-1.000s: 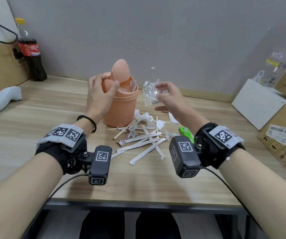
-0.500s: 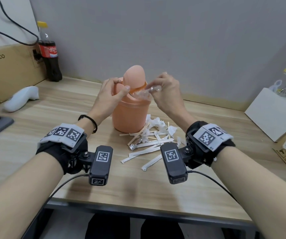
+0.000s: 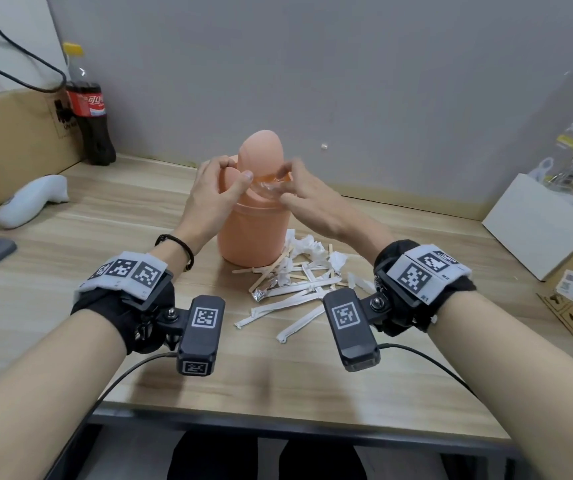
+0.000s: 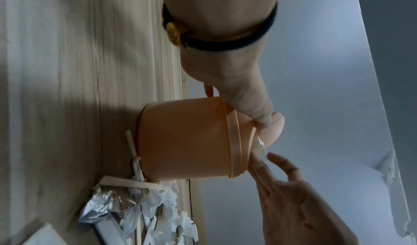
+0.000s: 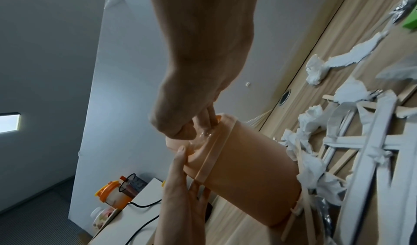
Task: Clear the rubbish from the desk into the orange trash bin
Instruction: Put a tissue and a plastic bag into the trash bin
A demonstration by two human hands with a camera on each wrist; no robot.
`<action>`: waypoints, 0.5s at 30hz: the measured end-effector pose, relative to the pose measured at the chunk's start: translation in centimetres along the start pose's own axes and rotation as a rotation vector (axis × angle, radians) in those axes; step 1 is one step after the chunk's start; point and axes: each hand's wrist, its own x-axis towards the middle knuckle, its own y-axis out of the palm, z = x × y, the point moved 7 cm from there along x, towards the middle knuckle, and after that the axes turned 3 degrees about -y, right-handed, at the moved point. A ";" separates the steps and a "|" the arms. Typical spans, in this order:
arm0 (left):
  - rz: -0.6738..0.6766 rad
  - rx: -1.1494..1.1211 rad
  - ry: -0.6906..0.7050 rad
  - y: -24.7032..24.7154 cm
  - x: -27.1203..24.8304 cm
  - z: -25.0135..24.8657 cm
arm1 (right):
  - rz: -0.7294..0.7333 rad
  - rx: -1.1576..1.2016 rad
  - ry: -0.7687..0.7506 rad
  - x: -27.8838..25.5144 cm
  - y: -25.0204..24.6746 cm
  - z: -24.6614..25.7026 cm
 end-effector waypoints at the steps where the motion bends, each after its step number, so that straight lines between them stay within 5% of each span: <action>1: 0.002 0.001 -0.002 0.0 0.0 0.1 | 0.029 -0.029 -0.015 0.0 0.3 -0.2; 7: 0.010 0.001 0.008 -0.1 0.0 0.0 | 0.083 -0.329 -0.059 0.7 1.9 -0.8; 11: 0.021 -0.001 0.012 -0.3 0.0 0.1 | 0.009 -0.061 -0.030 0.8 0.3 -0.9; 15: 0.018 -0.008 0.010 0.0 -0.1 -0.1 | -0.274 0.210 -0.008 0.5 -3.0 -1.9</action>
